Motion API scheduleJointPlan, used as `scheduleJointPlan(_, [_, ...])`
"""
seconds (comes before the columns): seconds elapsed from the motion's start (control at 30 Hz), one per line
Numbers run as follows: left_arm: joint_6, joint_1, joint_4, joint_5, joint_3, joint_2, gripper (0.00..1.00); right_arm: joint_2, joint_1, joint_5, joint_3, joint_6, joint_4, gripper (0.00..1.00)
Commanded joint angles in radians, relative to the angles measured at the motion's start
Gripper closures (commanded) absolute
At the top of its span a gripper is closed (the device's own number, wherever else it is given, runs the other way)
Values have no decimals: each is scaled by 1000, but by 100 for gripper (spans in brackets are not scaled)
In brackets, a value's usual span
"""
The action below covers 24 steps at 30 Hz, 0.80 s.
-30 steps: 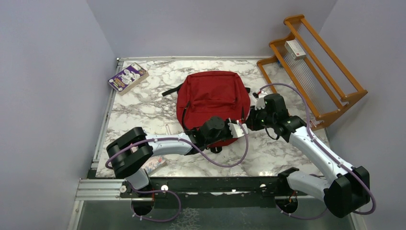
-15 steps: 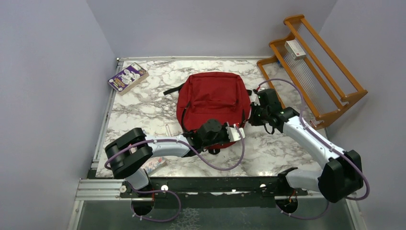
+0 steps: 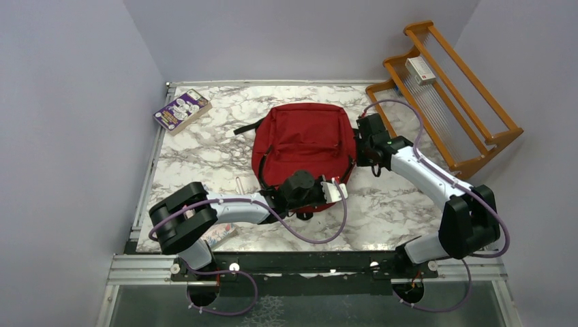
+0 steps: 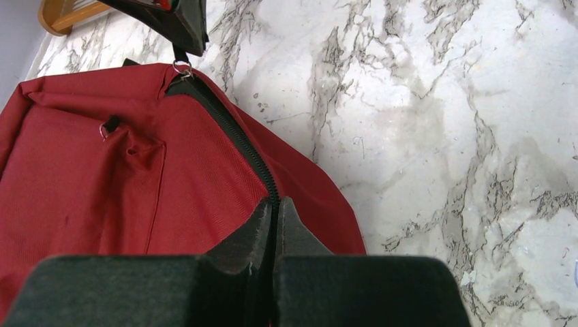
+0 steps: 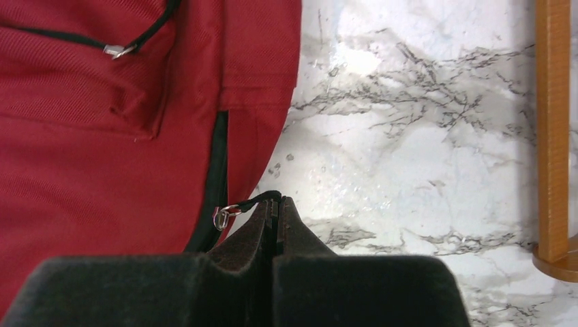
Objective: Pack the student bag
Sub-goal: Unzip the student bag at the center of the board.
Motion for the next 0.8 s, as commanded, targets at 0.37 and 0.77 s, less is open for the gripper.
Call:
scheduleJointPlan(0.37, [-5,-12,-15,40,-30,-44,100,145,-76,111,99,-49,69,100])
scheduleJointPlan(0.77, [3,-12,-15,61,-32,-51,100,201,-110,132,111,-57,120,99])
